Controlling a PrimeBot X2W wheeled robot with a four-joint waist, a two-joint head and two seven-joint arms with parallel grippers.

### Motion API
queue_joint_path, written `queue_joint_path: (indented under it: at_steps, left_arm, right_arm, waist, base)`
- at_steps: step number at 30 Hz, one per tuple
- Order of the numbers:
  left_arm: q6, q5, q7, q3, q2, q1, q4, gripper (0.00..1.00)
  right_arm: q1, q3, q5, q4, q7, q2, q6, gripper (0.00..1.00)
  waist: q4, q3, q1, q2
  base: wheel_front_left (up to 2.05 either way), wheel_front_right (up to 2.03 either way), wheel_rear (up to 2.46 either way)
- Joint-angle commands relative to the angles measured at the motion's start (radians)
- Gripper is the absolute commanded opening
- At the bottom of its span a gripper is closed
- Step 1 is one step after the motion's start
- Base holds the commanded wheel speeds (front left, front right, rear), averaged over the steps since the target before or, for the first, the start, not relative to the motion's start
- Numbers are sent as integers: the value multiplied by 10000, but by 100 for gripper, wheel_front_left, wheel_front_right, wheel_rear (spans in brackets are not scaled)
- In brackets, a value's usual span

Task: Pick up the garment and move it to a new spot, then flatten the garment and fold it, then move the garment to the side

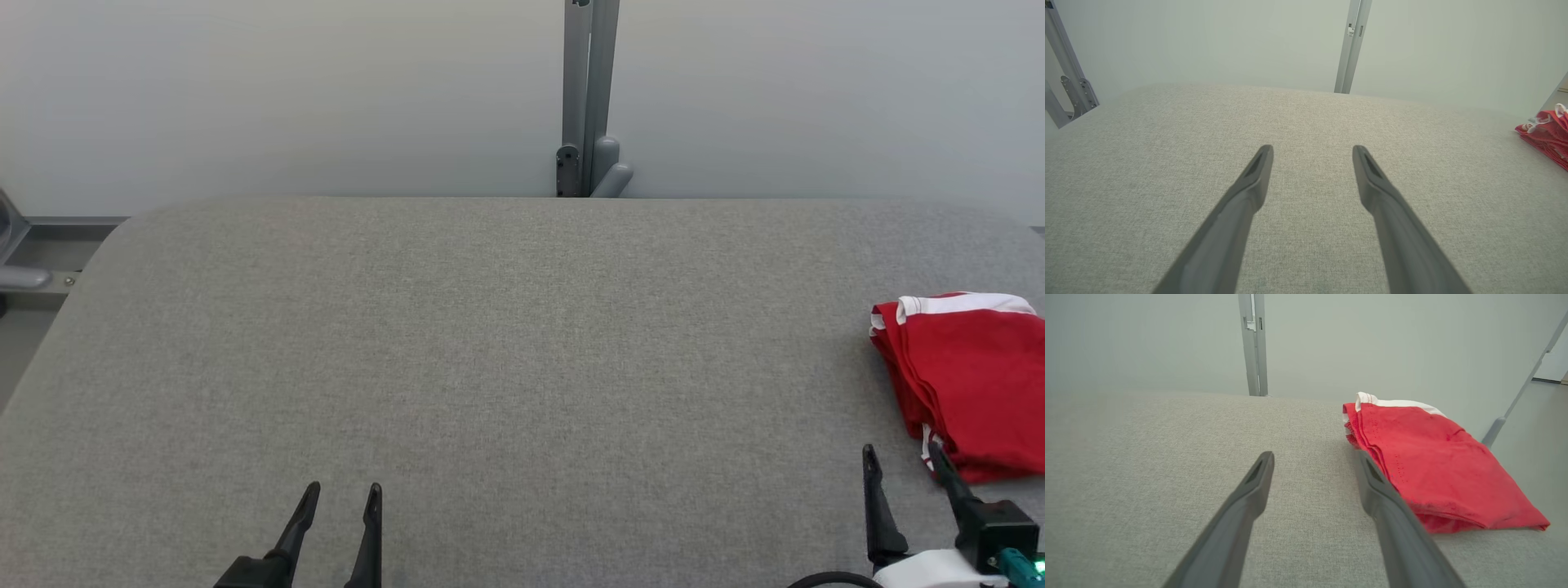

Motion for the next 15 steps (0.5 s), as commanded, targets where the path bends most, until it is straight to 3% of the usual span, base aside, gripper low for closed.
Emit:
queue_joint_path:
  at_steps: [1, 2, 6, 15]
  left_arm:
    - [-25, 78, 7, -55, 27, -118, 10, 100]
    - [0, 50, 0, -38, -4, 8, 19, 0]
    - [5, -124, 23, -40, -8, 152, 272, 0]
    - [21, -1807, 335, 117, 107, -125, 232, 0]
  right_arm:
    - [67, 79, -162, -40, -26, -36, -17, 100]
    - [1, 128, -102, 35, 1, 42, 4, 0]
    - [-21, 77, 88, 412, 99, 123, 4, 0]
    - [-327, 91, 1883, 459, 584, 105, 2, 0]
  waist:
    - [8, -2, 0, 118]
    - [7, -2, 0, 0]
    - [4, 3, 0, 1]
    - [-61, 45, 0, 9]
  base:
    - [0, 0, 0]
    - [0, 0, 0]
    - [0, 0, 0]
    - [0, 0, 0]
